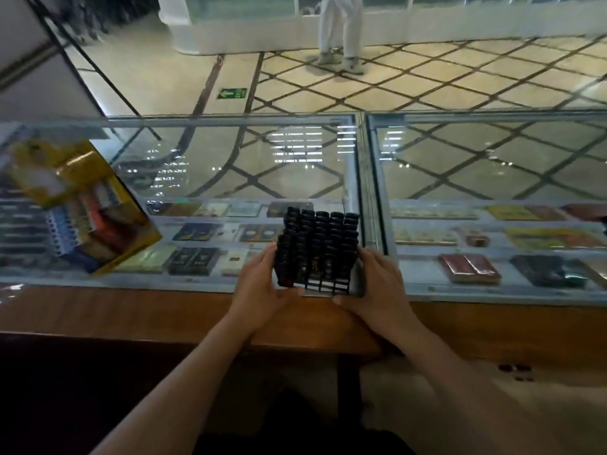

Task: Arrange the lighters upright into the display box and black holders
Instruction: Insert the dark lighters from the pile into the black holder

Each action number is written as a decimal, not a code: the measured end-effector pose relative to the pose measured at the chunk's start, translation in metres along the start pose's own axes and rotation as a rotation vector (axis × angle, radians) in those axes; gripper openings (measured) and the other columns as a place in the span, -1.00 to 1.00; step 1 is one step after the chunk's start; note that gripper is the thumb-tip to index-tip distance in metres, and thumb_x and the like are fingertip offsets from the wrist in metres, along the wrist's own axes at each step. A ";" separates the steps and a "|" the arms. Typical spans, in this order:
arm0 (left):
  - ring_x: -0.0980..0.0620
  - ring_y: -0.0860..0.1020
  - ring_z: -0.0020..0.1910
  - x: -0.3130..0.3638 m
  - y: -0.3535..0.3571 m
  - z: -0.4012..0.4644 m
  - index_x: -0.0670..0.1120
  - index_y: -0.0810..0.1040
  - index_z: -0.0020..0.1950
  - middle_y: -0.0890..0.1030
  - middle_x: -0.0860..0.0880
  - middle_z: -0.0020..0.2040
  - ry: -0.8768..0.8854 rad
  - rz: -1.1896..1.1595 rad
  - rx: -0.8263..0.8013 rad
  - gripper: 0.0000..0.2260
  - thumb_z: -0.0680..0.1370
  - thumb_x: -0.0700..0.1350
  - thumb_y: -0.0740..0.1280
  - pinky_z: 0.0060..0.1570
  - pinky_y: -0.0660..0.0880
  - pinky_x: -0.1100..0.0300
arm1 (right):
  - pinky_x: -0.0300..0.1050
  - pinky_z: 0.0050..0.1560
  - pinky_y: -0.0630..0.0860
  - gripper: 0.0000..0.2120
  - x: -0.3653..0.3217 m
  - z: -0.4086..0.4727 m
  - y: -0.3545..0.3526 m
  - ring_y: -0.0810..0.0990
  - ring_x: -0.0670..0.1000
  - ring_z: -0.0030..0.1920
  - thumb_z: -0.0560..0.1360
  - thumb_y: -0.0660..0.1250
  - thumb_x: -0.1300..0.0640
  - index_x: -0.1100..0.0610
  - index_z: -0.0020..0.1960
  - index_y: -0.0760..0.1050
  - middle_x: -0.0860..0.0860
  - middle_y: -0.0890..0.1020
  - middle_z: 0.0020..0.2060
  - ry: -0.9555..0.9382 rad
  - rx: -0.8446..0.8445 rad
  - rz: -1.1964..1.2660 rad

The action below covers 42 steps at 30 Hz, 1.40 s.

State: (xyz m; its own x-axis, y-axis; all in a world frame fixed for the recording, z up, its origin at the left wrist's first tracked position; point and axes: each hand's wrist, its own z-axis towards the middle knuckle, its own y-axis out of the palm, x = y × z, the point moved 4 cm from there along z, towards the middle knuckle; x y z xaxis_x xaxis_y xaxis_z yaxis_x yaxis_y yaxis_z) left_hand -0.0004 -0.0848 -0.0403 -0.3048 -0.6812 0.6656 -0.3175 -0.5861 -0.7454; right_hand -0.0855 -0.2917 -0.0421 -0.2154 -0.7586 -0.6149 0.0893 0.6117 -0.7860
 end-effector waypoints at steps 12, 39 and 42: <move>-0.03 0.15 0.52 -0.036 -0.018 0.004 0.22 0.18 0.55 0.20 0.08 0.57 0.005 0.122 -0.124 -0.25 0.44 0.21 0.47 0.49 0.18 0.00 | -0.20 0.40 0.01 -0.06 -0.022 0.017 0.005 0.22 0.04 0.50 0.31 0.57 -0.14 0.05 0.54 0.19 0.00 0.37 0.46 0.017 -0.040 -0.145; 0.05 0.47 0.11 -0.129 -0.106 0.014 0.08 0.53 0.28 0.60 0.09 0.09 -0.515 -0.116 0.600 -0.62 0.49 -0.05 0.50 0.01 0.49 0.11 | 0.07 0.27 0.38 -0.33 -0.151 0.180 0.117 0.52 0.10 0.27 0.29 0.59 -0.11 -0.02 0.33 0.46 -0.03 0.62 0.19 -0.312 -0.083 -0.029; 0.01 0.57 0.06 -0.132 -0.113 0.024 0.14 0.50 0.26 0.62 0.12 0.06 -0.597 -0.152 0.696 -0.60 0.46 0.01 0.51 -0.05 0.58 -0.04 | 0.07 0.26 0.35 -0.40 -0.165 0.196 0.123 0.49 0.11 0.26 0.32 0.58 -0.04 0.01 0.30 0.47 0.01 0.59 0.19 -0.321 -0.090 -0.014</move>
State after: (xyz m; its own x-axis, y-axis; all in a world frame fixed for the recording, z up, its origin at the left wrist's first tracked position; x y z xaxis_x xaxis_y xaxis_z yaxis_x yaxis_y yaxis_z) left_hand 0.0973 0.0612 -0.0452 0.2697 -0.5753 0.7722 0.3527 -0.6871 -0.6351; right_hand 0.1518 -0.1354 -0.0500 0.1029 -0.7901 -0.6043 -0.0006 0.6075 -0.7944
